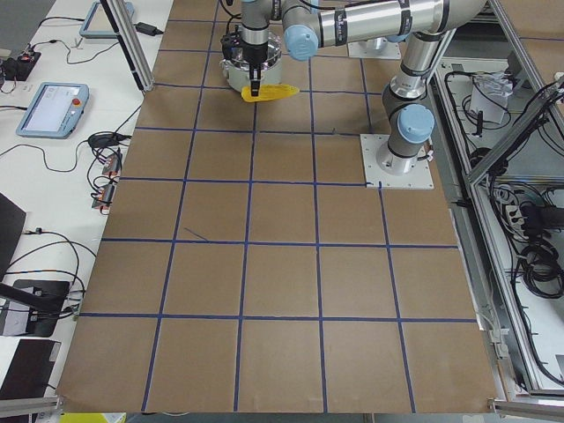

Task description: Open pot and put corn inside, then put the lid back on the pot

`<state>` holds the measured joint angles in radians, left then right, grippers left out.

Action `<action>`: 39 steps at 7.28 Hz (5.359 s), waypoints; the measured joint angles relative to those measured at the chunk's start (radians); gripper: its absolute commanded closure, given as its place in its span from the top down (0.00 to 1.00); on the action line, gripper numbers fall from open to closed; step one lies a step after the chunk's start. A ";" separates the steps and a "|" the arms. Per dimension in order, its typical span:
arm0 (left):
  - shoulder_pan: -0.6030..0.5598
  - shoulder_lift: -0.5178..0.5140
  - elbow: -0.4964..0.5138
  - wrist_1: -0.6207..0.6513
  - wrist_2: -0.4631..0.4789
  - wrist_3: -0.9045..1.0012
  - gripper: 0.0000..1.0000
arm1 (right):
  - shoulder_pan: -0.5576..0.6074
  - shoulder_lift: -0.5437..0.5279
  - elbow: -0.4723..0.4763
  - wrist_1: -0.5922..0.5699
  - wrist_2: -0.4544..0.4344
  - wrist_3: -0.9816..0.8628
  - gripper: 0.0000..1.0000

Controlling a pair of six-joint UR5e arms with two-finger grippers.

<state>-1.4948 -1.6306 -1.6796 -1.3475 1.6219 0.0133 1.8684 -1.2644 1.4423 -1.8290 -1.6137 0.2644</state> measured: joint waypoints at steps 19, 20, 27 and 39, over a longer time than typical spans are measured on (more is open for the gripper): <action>-0.508 -0.571 0.544 0.050 0.022 -0.548 1.00 | -0.284 -0.396 0.145 0.344 0.003 -0.244 0.21; -0.508 -0.568 0.530 0.050 0.022 -0.549 1.00 | -0.321 -0.393 0.145 0.336 0.004 -0.249 0.23; -0.325 -0.455 0.444 -0.038 0.020 -0.268 1.00 | -0.360 -0.335 0.136 0.225 0.002 -0.266 0.20; 0.008 -0.112 0.123 -0.105 0.020 -0.026 1.00 | -0.009 -0.033 0.165 -0.212 -0.092 0.082 0.24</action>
<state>-1.4863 -1.7430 -1.5567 -1.4528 1.6424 -0.0129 1.8596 -1.2976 1.6074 -2.0414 -1.7061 0.3463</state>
